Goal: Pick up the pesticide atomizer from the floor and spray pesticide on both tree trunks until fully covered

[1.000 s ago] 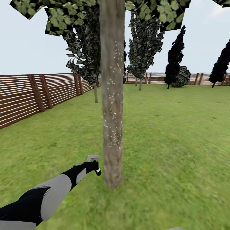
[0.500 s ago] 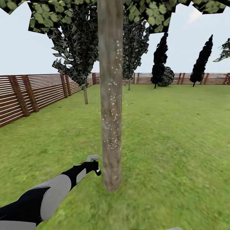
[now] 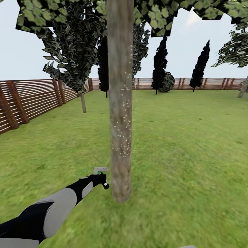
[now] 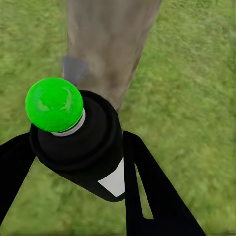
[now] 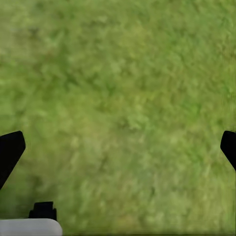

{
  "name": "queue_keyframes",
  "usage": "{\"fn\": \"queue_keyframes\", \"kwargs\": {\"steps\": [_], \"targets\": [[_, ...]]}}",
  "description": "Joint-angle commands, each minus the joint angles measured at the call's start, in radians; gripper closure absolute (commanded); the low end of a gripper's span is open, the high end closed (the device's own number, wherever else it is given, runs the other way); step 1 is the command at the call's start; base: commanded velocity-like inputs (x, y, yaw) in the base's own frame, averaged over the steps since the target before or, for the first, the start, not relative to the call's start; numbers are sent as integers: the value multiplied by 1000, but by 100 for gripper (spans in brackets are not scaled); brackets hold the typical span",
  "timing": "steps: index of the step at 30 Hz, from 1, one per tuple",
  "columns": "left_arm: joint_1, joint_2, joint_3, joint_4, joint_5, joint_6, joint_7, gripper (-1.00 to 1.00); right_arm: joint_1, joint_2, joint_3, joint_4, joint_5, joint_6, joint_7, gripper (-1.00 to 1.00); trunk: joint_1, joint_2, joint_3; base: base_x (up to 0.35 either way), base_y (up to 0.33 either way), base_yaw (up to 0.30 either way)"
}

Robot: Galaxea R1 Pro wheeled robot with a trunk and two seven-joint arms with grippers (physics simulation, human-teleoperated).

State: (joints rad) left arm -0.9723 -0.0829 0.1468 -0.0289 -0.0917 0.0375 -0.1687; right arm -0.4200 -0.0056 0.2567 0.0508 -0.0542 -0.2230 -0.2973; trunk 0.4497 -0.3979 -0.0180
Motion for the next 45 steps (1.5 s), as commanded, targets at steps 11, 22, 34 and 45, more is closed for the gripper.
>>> {"fn": "queue_keyframes", "kwargs": {"steps": [11,22,34,45], "targets": [[0,2,10,-2,-10,5,-3,100,-2,0,8,4,-6,-7,-2,-100,0,-2,-2,-30,348,-169],[0,2,10,-2,-8,5,-2,100,-2,0,7,4,-6,-7,-2,-100,0,-2,-2,0,350,-274],[0,0,8,-1,-8,2,-3,100,-2,1,8,4,-6,-7,-2,-100,0,-2,-2,8,315,-187],[1,-45,-1,-376,-3,409,-2,100,-2,3,9,-143,-4,-10,-2,-100,0,-2,-2,5,16,-25]]}}
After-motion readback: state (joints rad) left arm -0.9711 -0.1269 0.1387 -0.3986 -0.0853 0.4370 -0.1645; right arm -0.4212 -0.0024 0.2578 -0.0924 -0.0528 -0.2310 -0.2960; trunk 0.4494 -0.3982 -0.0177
